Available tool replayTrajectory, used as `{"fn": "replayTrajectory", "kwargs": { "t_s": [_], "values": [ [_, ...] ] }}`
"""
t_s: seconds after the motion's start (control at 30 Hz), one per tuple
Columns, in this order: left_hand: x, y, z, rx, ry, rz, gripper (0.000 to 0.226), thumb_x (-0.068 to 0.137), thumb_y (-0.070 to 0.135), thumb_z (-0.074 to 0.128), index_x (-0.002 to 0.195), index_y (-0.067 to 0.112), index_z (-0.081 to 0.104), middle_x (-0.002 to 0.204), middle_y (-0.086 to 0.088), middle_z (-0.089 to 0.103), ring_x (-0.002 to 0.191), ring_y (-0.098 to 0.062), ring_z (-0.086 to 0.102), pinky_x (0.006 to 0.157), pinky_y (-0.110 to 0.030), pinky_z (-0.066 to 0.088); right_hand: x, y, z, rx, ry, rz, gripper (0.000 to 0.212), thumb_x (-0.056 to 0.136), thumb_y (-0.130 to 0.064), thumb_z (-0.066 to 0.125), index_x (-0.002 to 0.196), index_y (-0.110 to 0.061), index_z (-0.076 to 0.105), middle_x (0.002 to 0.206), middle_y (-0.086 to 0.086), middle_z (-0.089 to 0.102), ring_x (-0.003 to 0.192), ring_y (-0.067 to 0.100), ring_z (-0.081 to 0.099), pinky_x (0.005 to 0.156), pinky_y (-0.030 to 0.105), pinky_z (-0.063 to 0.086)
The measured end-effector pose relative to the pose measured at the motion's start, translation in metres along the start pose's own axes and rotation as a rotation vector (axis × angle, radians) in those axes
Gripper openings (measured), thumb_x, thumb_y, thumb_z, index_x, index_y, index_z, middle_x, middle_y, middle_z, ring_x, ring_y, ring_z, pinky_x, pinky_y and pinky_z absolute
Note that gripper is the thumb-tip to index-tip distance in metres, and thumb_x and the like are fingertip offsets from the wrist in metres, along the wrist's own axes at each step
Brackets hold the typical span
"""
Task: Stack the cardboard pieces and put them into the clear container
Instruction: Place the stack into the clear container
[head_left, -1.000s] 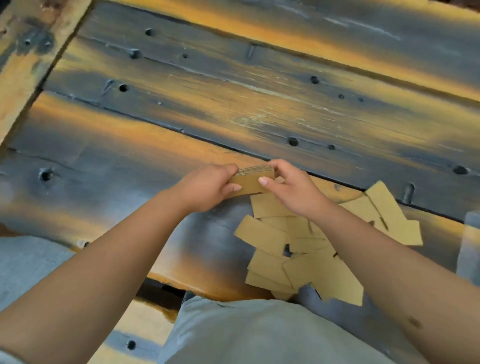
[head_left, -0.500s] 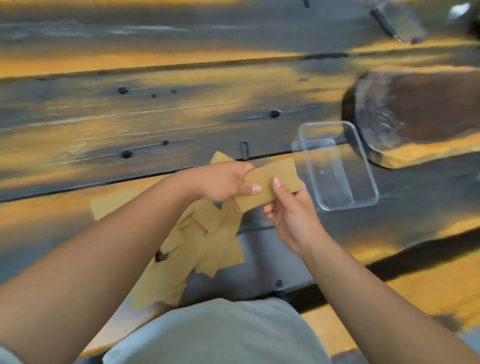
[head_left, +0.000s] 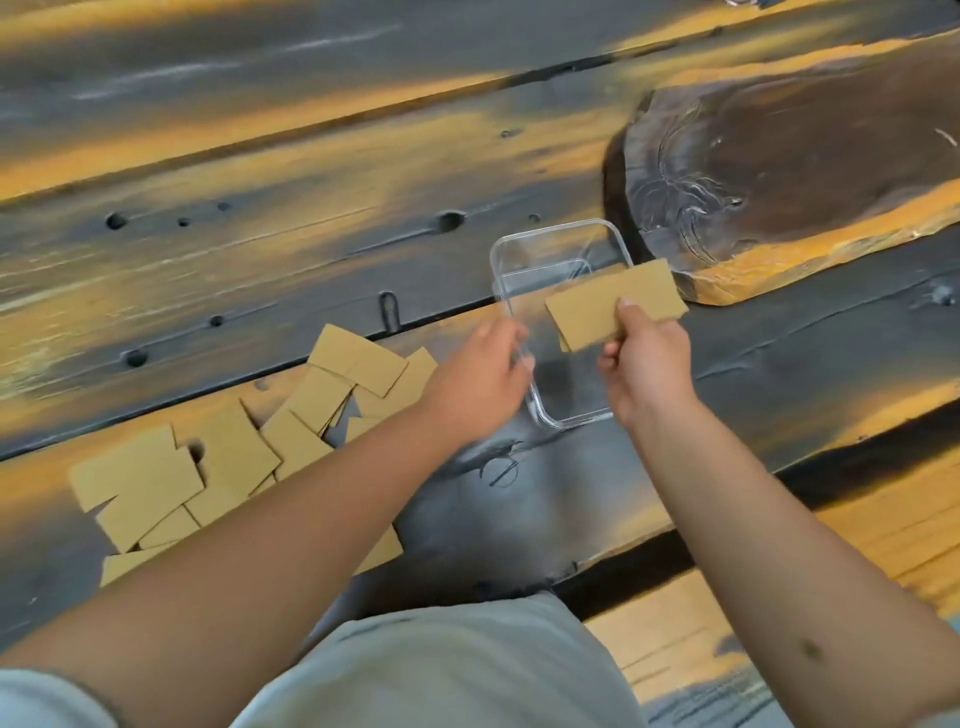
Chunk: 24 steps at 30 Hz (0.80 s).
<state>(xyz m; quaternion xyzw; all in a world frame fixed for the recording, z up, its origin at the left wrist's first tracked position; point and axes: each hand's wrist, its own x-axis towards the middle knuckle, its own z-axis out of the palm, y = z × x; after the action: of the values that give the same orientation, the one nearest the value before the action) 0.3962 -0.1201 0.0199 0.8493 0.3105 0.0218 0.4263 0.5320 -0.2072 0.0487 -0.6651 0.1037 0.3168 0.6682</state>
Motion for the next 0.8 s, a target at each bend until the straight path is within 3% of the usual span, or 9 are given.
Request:
{"fn": "replayTrajectory", "kwargs": {
  "t_s": [0.07,0.17,0.37,0.6,0.8],
  "values": [
    [-0.007,-0.014,0.013,0.374,-0.168,0.201,0.039,0.095,0.035,0.048,0.131,0.022,0.042,0.133,0.001,0.041,0.107,-0.027,0.055,0.081,-0.045,0.050,0.027,0.003,0.014,-0.055,-0.009,0.034,0.016,0.094,-0.015,0.056,0.078,-0.016,0.052,0.056,-0.002,0.051,0.037,0.006,0.040,0.038,0.017,0.033],
    [-0.012,-0.025,0.033,0.591,-0.345,0.334,0.044,0.095,0.042,0.050,0.132,0.022,0.040,0.144,0.002,0.030,0.105,-0.030,0.054,0.074,-0.041,0.051,0.057,0.020,0.036,-0.113,-0.029,0.152,0.014,0.094,-0.014,0.056,0.080,-0.015,0.052,0.060,0.001,0.050,0.038,0.007,0.041,0.039,0.017,0.033],
    [-0.006,-0.020,0.049,0.524,-0.308,0.409,0.024,0.099,0.026,0.048,0.115,0.012,0.059,0.118,-0.007,0.051,0.098,-0.027,0.047,0.080,-0.042,0.047,0.099,0.045,0.054,-0.220,-0.004,0.320,0.010,0.094,-0.015,0.056,0.086,-0.017,0.051,0.075,0.003,0.054,0.046,0.008,0.045,0.039,0.017,0.038],
    [-0.013,-0.010,0.057,0.459,-0.320,0.481,0.019,0.096,0.018,0.053,0.110,0.010,0.063,0.106,-0.010,0.055,0.094,-0.026,0.048,0.075,-0.037,0.046,0.107,0.049,0.064,-0.212,0.000,0.361,0.013,0.091,-0.019,0.065,0.092,-0.011,0.055,0.086,0.007,0.058,0.054,0.009,0.055,0.042,0.015,0.045],
    [-0.019,-0.008,0.060,0.460,-0.299,0.442,0.024,0.095,0.017,0.051,0.115,0.008,0.060,0.111,-0.012,0.054,0.098,-0.027,0.048,0.077,-0.040,0.047,0.092,0.047,0.058,-0.299,-0.080,0.377,0.018,0.085,-0.028,0.072,0.084,-0.020,0.055,0.069,-0.003,0.049,0.053,0.004,0.042,0.051,0.017,0.042]
  ]
}}
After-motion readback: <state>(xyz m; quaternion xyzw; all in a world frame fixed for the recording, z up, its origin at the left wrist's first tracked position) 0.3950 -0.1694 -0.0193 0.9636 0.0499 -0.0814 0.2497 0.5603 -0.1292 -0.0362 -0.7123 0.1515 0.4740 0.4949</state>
